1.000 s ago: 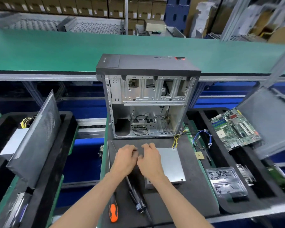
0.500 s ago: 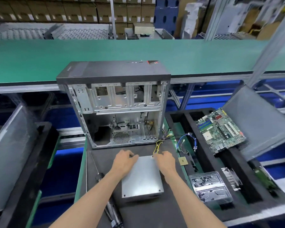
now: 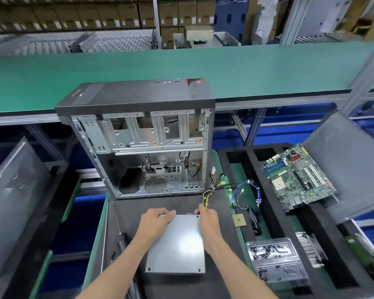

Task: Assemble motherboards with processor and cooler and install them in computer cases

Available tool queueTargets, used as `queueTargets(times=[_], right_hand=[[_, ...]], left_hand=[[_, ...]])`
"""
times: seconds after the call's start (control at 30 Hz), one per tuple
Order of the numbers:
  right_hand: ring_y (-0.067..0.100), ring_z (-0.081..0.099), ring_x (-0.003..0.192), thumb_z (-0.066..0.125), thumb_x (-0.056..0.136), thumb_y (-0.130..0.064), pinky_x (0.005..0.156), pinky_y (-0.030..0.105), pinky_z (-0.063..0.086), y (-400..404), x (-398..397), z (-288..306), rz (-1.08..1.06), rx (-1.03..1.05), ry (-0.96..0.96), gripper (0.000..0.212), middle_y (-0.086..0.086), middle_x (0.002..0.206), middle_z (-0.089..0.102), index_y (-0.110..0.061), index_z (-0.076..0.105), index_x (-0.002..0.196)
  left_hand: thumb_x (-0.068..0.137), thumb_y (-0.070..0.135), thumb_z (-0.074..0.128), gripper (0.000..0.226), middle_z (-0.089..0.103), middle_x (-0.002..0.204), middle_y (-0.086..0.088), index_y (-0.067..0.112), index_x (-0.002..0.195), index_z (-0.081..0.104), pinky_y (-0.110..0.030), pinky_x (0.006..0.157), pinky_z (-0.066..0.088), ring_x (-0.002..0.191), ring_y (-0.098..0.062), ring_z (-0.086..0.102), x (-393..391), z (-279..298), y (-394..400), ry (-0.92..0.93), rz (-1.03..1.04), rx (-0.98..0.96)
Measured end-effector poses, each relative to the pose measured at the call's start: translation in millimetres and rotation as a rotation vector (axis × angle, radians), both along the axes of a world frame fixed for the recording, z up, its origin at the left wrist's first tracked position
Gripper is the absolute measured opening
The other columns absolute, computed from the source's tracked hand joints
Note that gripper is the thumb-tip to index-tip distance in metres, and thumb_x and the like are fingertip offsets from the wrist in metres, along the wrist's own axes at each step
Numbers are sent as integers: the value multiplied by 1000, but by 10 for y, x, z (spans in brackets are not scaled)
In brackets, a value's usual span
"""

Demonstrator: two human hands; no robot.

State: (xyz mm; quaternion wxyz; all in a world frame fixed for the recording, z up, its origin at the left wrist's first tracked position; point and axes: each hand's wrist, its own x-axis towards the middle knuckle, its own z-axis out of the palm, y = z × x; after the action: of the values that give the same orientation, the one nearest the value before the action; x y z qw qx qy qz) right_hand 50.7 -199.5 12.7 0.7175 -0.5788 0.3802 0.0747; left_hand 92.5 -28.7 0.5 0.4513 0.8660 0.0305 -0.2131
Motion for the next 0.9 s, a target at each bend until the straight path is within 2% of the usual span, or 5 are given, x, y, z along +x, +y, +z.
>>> queueTargets(times=[0.13,0.37,0.67,0.77,0.9], right_hand=[[11,49,38,41,99,-15,40,15,35,-110,-114,116,-59,-51,-9,23,4,70,76,-10,45,78],[15,41,45,39,97,-19,53,26,36,-288,-192,381,-84,-194,-34,23,1,72,77,-15,43,75],[16,51,58,39,97,-22,55,29,39,-585,-135,870,-84,-480,-107,32,-2,65,74,-13,49,68],[27,63,79,36,100,-22,78,41,53,-721,-57,1054,-55,-625,-98,36,0,67,73,-9,54,72],[34,59,103,30,105,-22,101,51,44,-964,143,1232,60,-903,5,38,10,96,76,-7,58,84]], left_hand=[[91,41,66,26,70,98,28,22,76,75,-23,84,48,100,1,64,-5,62,-137,2,-46,-48],[88,47,65,29,74,82,9,20,82,74,-29,76,47,84,-13,67,-31,143,-366,3,-94,-214],[79,41,65,29,76,97,3,19,93,79,-33,81,46,90,-13,67,-58,237,-753,21,-84,-508],[74,53,69,40,75,94,4,17,89,76,-34,82,42,87,-11,64,-15,274,-950,31,-61,-552],[72,57,75,31,73,101,14,36,94,75,-28,82,52,94,-5,68,64,299,-1158,7,-39,-515]])
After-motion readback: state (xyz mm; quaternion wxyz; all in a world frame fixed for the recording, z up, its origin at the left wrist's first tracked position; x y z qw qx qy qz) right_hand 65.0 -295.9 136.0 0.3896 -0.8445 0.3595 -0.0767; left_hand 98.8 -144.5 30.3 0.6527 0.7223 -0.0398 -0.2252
